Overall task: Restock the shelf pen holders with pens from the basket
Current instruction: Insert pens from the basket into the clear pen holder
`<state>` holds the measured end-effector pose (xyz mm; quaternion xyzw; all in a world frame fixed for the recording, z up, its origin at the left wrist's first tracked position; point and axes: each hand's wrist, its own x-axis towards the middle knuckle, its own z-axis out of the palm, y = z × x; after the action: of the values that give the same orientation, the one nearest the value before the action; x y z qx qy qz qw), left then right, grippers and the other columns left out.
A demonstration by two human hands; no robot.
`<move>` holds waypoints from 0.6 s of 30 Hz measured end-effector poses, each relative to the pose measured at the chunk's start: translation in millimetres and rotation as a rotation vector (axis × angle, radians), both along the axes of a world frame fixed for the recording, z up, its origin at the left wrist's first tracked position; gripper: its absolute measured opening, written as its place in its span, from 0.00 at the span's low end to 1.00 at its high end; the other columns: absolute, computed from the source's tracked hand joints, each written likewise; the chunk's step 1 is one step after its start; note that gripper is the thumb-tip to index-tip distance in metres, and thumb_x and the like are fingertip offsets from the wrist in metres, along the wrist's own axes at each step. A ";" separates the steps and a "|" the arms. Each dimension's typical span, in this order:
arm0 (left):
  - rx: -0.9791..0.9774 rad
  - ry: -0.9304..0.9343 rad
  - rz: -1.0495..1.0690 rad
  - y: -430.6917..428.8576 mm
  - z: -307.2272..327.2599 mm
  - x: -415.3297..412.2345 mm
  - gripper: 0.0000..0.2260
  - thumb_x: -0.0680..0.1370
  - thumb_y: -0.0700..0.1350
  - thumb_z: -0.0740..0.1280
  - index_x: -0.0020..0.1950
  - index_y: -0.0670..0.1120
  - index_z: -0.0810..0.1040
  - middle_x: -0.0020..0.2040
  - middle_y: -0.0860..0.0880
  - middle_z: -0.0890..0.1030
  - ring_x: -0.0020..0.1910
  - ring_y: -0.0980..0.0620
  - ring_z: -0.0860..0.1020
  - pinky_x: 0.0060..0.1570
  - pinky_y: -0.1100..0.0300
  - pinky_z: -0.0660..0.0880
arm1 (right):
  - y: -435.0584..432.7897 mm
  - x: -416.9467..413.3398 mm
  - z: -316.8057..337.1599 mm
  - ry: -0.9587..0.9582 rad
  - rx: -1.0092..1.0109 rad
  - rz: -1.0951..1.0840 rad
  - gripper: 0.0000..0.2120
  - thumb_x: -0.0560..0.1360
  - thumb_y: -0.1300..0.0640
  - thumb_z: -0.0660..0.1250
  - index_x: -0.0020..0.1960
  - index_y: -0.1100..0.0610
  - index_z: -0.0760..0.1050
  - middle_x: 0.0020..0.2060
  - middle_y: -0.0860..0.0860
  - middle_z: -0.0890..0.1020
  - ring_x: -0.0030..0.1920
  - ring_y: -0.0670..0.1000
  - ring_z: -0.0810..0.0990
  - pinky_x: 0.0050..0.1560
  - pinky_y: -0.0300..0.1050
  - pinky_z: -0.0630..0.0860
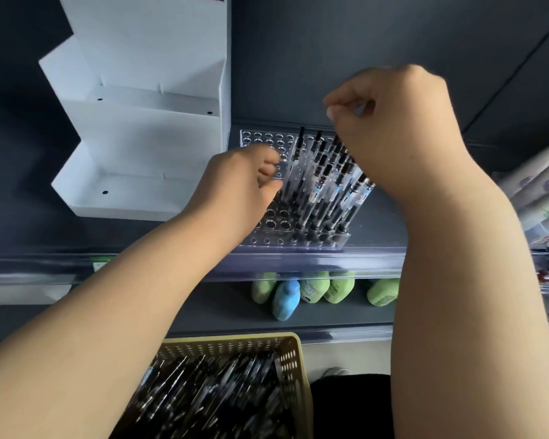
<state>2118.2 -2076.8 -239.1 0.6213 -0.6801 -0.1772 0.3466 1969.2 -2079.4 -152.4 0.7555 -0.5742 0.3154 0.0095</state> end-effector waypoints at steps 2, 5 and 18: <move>-0.029 0.006 0.002 11.3 3.6 8.5 0.13 0.75 0.39 0.68 0.58 0.46 0.79 0.48 0.50 0.81 0.44 0.54 0.78 0.51 0.69 0.72 | 8.8 -1.4 0.7 0.018 -0.037 0.020 0.10 0.74 0.59 0.64 0.50 0.52 0.82 0.38 0.45 0.77 0.45 0.50 0.76 0.49 0.40 0.72; -0.084 -0.112 -0.026 42.6 9.2 24.2 0.14 0.74 0.37 0.67 0.59 0.45 0.79 0.51 0.48 0.81 0.47 0.51 0.78 0.55 0.60 0.73 | 31.0 3.0 -11.9 0.038 -0.115 0.074 0.09 0.72 0.61 0.65 0.47 0.55 0.83 0.40 0.51 0.82 0.45 0.57 0.77 0.48 0.42 0.71; 0.378 -0.289 0.018 213.3 -83.4 90.8 0.13 0.77 0.42 0.65 0.61 0.50 0.78 0.57 0.55 0.78 0.53 0.56 0.76 0.57 0.64 0.71 | 189.2 50.0 -164.0 0.268 0.611 0.284 0.12 0.75 0.55 0.60 0.56 0.53 0.78 0.53 0.54 0.79 0.57 0.56 0.74 0.55 0.46 0.71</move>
<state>2209.0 -1863.5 -322.5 0.7001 -0.6718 -0.2072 0.1247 2019.2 -1890.2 -316.4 0.8302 -0.5251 0.0256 -0.1854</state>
